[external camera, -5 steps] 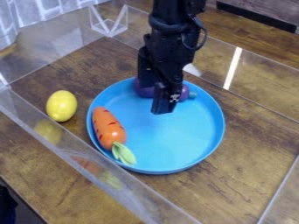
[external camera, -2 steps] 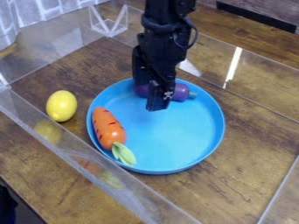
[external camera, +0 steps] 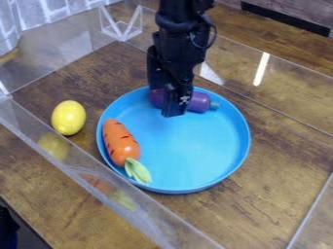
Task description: Remove the purple eggplant from the blue tray and put it on the table
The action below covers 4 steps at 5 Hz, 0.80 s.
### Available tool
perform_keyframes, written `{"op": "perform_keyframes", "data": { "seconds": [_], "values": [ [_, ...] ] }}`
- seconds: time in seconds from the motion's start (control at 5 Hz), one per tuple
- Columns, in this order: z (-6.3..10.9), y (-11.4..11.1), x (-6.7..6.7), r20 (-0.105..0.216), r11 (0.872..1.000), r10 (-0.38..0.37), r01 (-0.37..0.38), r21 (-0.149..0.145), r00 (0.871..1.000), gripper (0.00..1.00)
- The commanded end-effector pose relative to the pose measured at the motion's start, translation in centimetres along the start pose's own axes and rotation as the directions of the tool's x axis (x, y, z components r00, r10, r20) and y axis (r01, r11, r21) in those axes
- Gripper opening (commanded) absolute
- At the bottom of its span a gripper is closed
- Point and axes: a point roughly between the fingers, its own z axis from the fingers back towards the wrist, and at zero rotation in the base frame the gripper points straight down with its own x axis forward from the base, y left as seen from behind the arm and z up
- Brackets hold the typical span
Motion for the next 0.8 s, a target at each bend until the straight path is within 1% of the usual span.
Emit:
{"op": "perform_keyframes", "data": {
  "seconds": [0.0, 0.6],
  "values": [
    [0.9, 2.5, 0.8, 0.049, 0.999, -0.001, -0.001, 0.044, 0.999, 1.00],
    [-1.4, 1.5, 2.1, 0.055, 0.999, -0.032, 0.030, 0.035, 0.998, 1.00]
  ]
}}
